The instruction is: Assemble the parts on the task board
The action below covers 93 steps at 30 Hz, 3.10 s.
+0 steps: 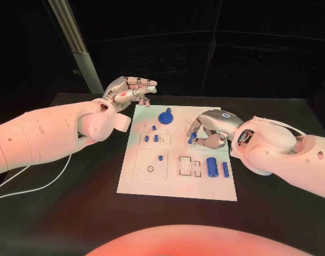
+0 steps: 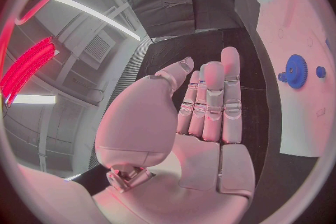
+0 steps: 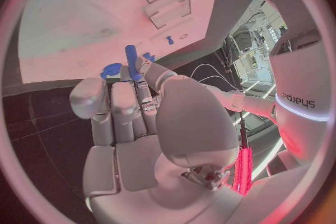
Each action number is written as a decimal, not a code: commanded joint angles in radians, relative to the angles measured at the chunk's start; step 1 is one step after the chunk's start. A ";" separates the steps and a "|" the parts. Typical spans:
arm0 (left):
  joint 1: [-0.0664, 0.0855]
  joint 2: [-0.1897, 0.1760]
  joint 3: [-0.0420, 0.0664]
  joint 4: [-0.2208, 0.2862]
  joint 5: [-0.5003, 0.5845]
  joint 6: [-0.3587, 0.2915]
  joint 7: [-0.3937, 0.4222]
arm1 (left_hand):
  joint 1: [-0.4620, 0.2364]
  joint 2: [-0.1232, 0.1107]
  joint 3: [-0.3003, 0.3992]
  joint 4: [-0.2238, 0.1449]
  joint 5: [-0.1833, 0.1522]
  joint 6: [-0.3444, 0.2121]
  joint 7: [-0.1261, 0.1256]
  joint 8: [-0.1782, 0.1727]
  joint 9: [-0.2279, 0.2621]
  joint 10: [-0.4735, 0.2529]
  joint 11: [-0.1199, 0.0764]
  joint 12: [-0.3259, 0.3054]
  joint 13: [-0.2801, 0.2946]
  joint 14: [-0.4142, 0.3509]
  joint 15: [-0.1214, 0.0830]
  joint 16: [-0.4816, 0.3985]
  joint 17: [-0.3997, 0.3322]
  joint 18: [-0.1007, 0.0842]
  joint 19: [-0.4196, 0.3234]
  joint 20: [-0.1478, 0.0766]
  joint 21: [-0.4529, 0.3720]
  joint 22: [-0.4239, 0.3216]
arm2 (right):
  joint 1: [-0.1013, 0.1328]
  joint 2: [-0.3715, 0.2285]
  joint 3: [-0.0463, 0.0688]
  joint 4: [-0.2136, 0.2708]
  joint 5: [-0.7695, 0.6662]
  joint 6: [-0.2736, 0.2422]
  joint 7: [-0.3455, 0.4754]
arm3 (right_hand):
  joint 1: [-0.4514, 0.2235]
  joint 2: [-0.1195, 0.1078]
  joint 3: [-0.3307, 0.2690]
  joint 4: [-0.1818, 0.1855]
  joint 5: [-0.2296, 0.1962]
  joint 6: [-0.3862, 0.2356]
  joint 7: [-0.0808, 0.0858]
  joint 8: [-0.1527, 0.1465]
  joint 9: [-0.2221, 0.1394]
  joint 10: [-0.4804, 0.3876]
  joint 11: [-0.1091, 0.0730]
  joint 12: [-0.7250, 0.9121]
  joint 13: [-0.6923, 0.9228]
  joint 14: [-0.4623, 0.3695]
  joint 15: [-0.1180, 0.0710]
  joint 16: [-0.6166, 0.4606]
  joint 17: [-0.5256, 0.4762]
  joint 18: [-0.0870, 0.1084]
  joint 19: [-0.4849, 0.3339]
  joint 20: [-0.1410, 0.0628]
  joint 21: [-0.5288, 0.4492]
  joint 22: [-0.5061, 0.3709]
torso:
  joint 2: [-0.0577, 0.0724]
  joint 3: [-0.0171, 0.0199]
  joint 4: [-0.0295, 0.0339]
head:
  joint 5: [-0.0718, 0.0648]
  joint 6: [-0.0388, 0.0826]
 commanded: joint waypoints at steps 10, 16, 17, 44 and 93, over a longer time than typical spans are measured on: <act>0.002 0.004 0.000 0.002 0.001 0.012 0.005 | 0.000 0.012 -0.005 0.000 -0.003 -0.007 0.000 0.007 -0.002 -0.007 0.003 0.005 0.001 -0.004 0.000 -0.006 -0.001 0.006 0.007 -0.001 -0.003 -0.002 | -0.003 0.111 -0.002 0.016 -0.015 -0.036 0.049 | 0.004 -0.008 0.008 -0.004 0.006 0.001 0.004 -0.002 -0.002 0.028 -0.020 0.003 0.000 0.024 -0.007 0.006 0.000 -0.020 0.002 -0.005 0.004 0.001 | 0.002 0.0001 0.0018 | 0.012 -0.008; 0.002 0.010 0.000 0.001 0.001 0.006 0.010 | 0.001 0.013 -0.006 0.000 -0.003 -0.007 -0.001 0.007 -0.001 -0.008 0.003 0.007 0.002 -0.005 0.000 -0.006 -0.001 0.006 0.006 -0.001 -0.004 -0.002 | -0.014 0.183 -0.022 -0.021 -0.026 -0.009 0.061 | 0.001 -0.009 0.012 -0.004 0.008 -0.001 0.005 -0.004 -0.002 0.026 -0.019 0.001 0.000 0.024 -0.006 0.007 0.000 -0.020 0.002 -0.004 0.004 0.001 | 0.002 0.0006 0.0011 | 0.028 -0.013; 0.002 0.011 0.000 0.001 0.001 0.006 0.010 | 0.001 0.013 -0.006 0.000 -0.003 -0.007 -0.001 0.007 -0.001 -0.008 0.003 0.007 0.002 -0.005 0.000 -0.006 -0.001 0.006 0.006 -0.001 -0.004 -0.002 | -0.016 0.194 -0.025 -0.028 -0.027 -0.003 0.062 | 0.001 -0.009 0.012 -0.004 0.008 -0.001 0.005 -0.004 -0.003 0.026 -0.019 0.001 0.000 0.024 -0.006 0.007 0.000 -0.020 0.002 -0.004 0.004 0.001 | 0.002 0.0001 0.0005 | 0.030 -0.015; 0.002 0.022 0.000 -0.002 0.001 0.003 0.014 | 0.002 0.014 -0.006 0.000 -0.002 -0.006 -0.001 0.009 -0.001 -0.008 0.003 0.009 0.002 -0.005 0.000 -0.005 -0.001 0.006 0.006 -0.001 -0.005 -0.002 | -0.056 0.294 -0.065 -0.108 -0.085 0.065 0.051 | -0.003 -0.009 0.015 -0.003 0.008 -0.003 0.007 -0.006 -0.003 0.024 -0.018 -0.001 0.000 0.023 -0.005 0.007 -0.002 -0.019 0.000 -0.004 0.003 -0.002 | 0.001 -0.0004 -0.0003 | 0.064 -0.039; 0.002 0.026 0.000 -0.005 0.001 0.010 0.004 | 0.003 0.015 -0.007 0.000 -0.002 -0.007 -0.001 0.009 -0.001 -0.009 0.003 0.011 0.003 -0.006 0.000 -0.005 -0.002 0.006 0.006 -0.001 -0.005 -0.003 | -0.068 0.329 -0.088 -0.158 -0.080 0.042 0.060 | -0.112 -0.089 -0.078 0.047 0.042 -0.113 0.046 -0.042 -0.022 -0.145 0.030 -0.068 -0.006 -0.023 0.034 -0.091 -0.143 0.010 -0.085 0.031 -0.109 -0.174 | 0.000 -0.0005 -0.0006 | 0.074 -0.051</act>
